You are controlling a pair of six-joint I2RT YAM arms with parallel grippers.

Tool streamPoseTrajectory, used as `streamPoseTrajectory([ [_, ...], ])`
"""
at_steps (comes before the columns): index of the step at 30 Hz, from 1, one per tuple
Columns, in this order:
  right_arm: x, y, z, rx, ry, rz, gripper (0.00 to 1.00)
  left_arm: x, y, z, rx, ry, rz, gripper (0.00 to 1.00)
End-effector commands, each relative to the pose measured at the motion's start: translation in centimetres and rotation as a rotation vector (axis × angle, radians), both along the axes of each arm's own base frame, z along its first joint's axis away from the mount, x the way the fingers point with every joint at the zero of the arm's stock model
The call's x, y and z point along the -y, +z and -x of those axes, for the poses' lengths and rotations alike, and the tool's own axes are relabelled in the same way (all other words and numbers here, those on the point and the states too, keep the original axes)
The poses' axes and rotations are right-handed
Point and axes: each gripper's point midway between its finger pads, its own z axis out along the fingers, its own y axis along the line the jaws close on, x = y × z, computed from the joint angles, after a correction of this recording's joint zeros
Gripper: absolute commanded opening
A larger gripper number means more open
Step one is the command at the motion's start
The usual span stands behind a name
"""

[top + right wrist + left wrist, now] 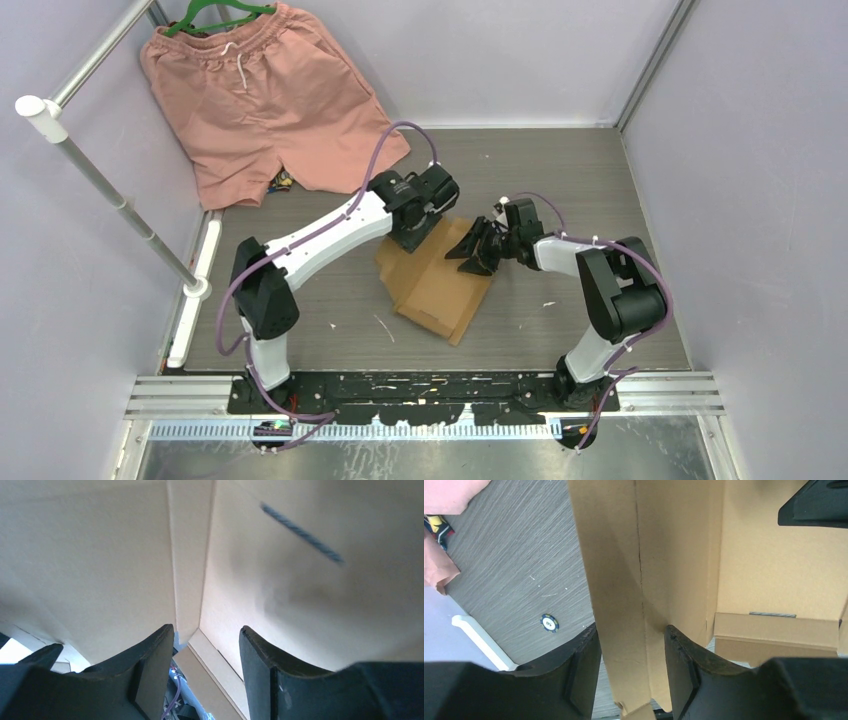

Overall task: Fold the paper box
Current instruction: Fold the paper box at the center of the board.

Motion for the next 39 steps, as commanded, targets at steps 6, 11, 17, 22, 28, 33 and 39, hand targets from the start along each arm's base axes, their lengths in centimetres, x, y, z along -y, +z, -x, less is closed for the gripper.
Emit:
streamPoseTrajectory([
  [6,-0.7,3.6,-2.2,0.107,0.026,0.013,0.53,0.2,1.4,-0.4,0.04,0.015,0.142,0.51],
  [11,-1.4,2.8,-2.0,0.103,0.036,0.039,0.44,0.4,0.5,-0.2,-0.001,0.014,0.189,0.5],
  [17,-1.1,0.5,-0.1,0.066,0.032,0.058,0.24,0.9,-0.3,-0.3,-0.05,0.019,0.285,0.48],
  [22,-0.3,-0.7,1.4,0.049,0.036,0.094,0.19,0.6,-0.6,-0.5,-0.083,0.033,0.354,0.4],
  [28,0.9,-0.5,2.6,0.053,0.045,0.163,0.29,-0.4,-0.4,-1.0,-0.076,0.058,0.376,0.37],
  [33,2.5,-0.2,3.4,0.06,0.038,0.252,0.3,-1.3,-0.9,-1.5,-0.076,0.08,0.369,0.37],
  [39,4.3,-2.5,4.8,0.015,-0.013,0.328,0.25,-2.6,-2.9,-2.3,-0.09,0.136,0.356,0.37],
])
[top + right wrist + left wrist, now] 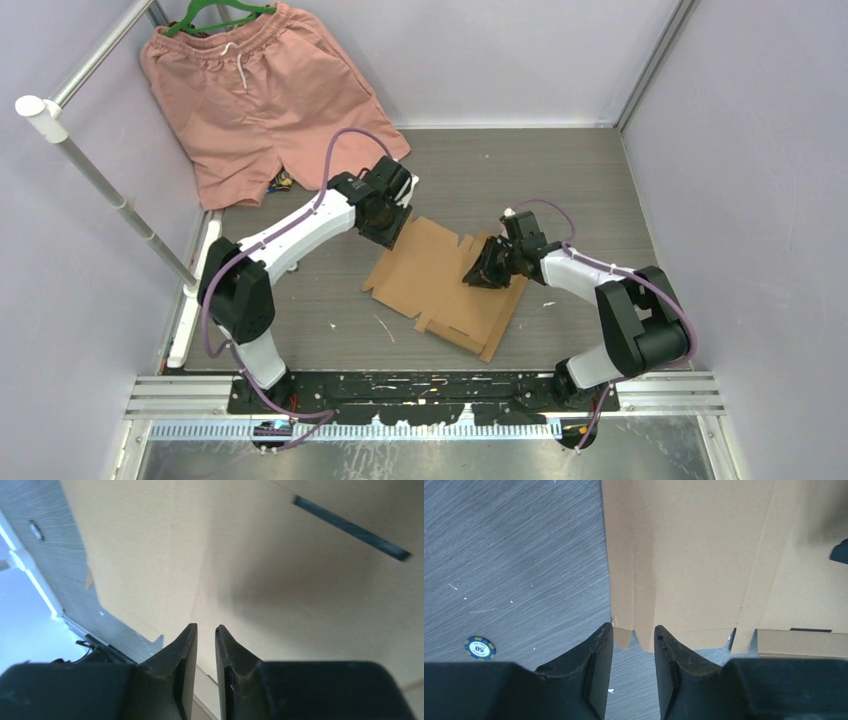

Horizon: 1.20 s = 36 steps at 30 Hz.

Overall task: Fold the paper box
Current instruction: Fold the paper box at the center of the board.

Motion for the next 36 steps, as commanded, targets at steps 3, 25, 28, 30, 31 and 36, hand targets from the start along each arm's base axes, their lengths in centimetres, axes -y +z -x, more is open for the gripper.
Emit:
streamPoseTrajectory([
  [3,2.0,-3.1,1.2,-0.044,-0.042,0.11,0.22,0.1,0.0,-0.9,0.027,0.026,0.057,0.37],
  [25,-0.1,-10.8,1.5,-0.187,-0.028,0.021,0.17,-6.8,-5.2,-5.6,-0.094,0.328,0.216,0.6],
  [28,-0.4,-11.2,1.7,-0.2,-0.015,0.002,0.17,-7.1,-5.9,-5.9,-0.151,0.344,0.301,0.6],
  [30,-0.5,-11.3,1.8,-0.205,-0.01,-0.006,0.17,-7.9,-6.2,-6.0,-0.172,0.378,0.351,0.62],
  [31,-0.5,-11.3,1.7,-0.204,-0.007,-0.009,0.17,-8.5,-6.2,-6.1,-0.171,0.402,0.363,0.62],
  [36,-0.6,-11.4,1.7,-0.207,0.001,-0.007,0.17,-11.1,-7.3,-5.2,-0.194,0.52,0.326,0.64],
])
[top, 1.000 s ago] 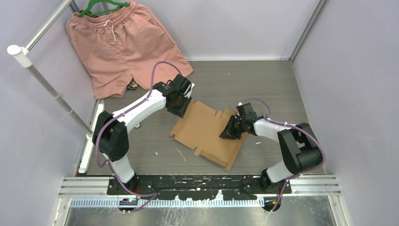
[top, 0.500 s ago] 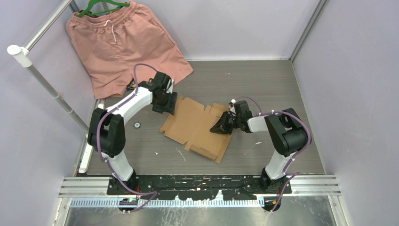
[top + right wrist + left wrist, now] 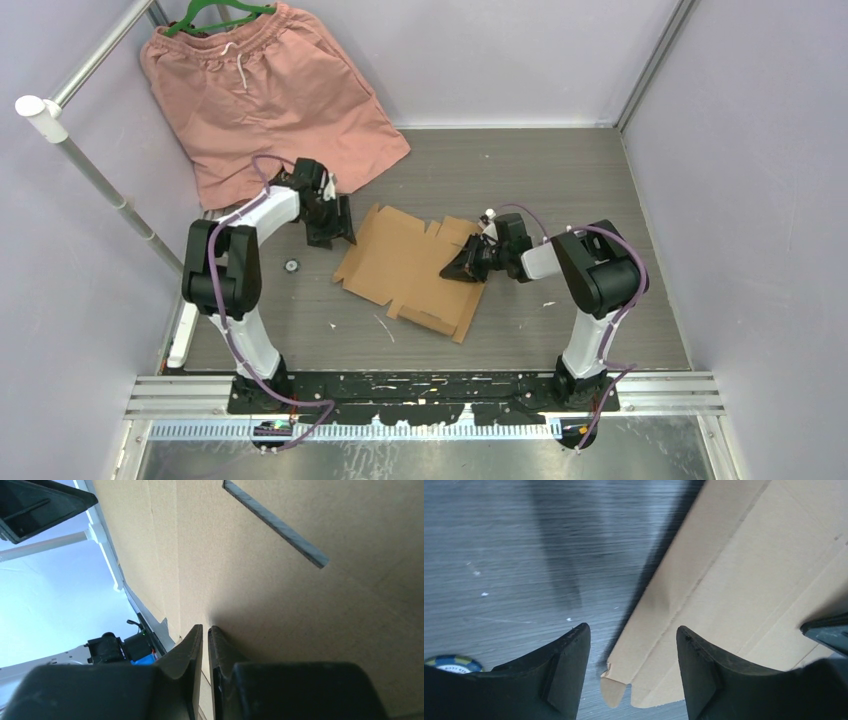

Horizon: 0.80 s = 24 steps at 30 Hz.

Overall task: Fold the paper box
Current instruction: Fold the paper box at the center of the board.

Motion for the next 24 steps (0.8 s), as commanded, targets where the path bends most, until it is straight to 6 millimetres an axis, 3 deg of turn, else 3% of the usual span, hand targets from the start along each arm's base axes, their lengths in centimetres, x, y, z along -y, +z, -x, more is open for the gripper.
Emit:
streamPoseTrajectory([
  [1,4.2,-8.0,3.8,-0.187,-0.059,0.294,0.17,-1.0,0.5,0.1,0.006,0.093,0.021,0.65],
  [13,4.1,-7.9,3.9,-0.183,-0.046,0.29,0.17,-2.1,-1.6,6.9,-0.084,0.23,0.054,0.73],
  [18,3.9,-7.5,3.7,-0.174,-0.042,0.277,0.17,-1.4,-1.6,7.8,-0.064,0.259,0.141,0.75],
  [24,3.9,-7.1,3.7,-0.169,-0.039,0.272,0.17,0.3,-1.9,7.0,-0.031,0.304,0.301,0.76],
])
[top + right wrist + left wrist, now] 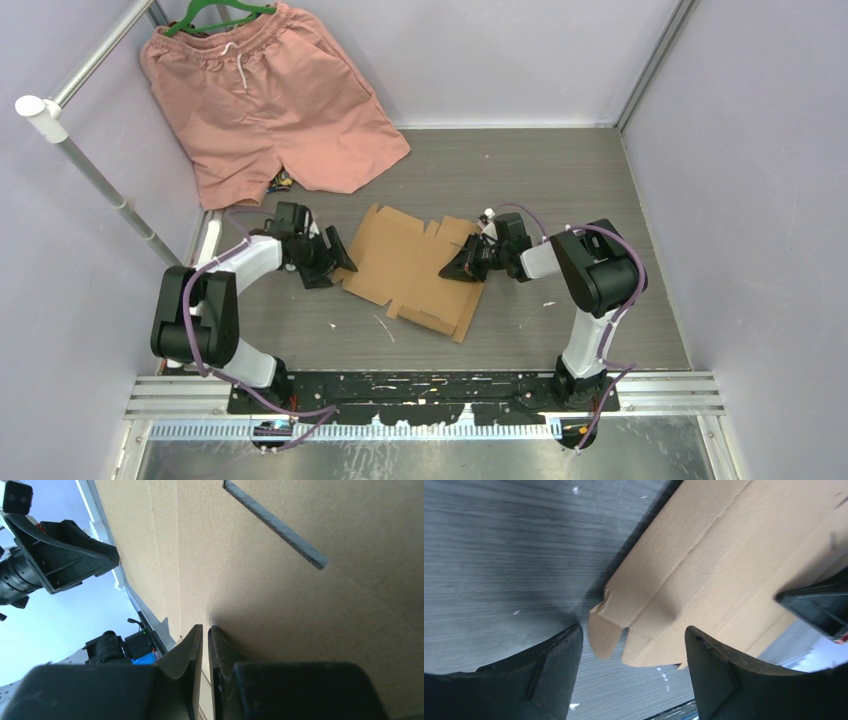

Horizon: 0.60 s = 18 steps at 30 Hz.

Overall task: Fold the paper box
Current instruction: Fold the paper box at the center of the board.

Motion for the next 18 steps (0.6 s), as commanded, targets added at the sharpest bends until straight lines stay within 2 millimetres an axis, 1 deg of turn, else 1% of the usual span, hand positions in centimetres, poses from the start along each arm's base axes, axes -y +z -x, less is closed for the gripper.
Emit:
streamPoseTrajectory([
  [1,4.0,-7.1,3.7,-0.164,-0.05,0.284,0.17,1.7,0.1,-1.6,0.073,0.044,0.139,0.76],
  [5,3.9,-7.0,3.6,-0.166,-0.044,0.276,0.17,2.3,-0.1,-2.3,0.102,0.05,0.188,0.76],
  [9,3.9,-6.9,3.7,-0.166,-0.04,0.275,0.17,2.6,-0.6,-2.5,0.108,0.043,0.213,0.76],
  [13,3.9,-7.0,3.7,-0.169,-0.032,0.277,0.17,2.3,-0.3,-2.5,0.141,0.051,0.21,0.76],
  [18,3.8,-7.1,3.7,-0.17,-0.025,0.283,0.17,1.5,0.6,-2.7,0.192,0.07,0.211,0.76],
])
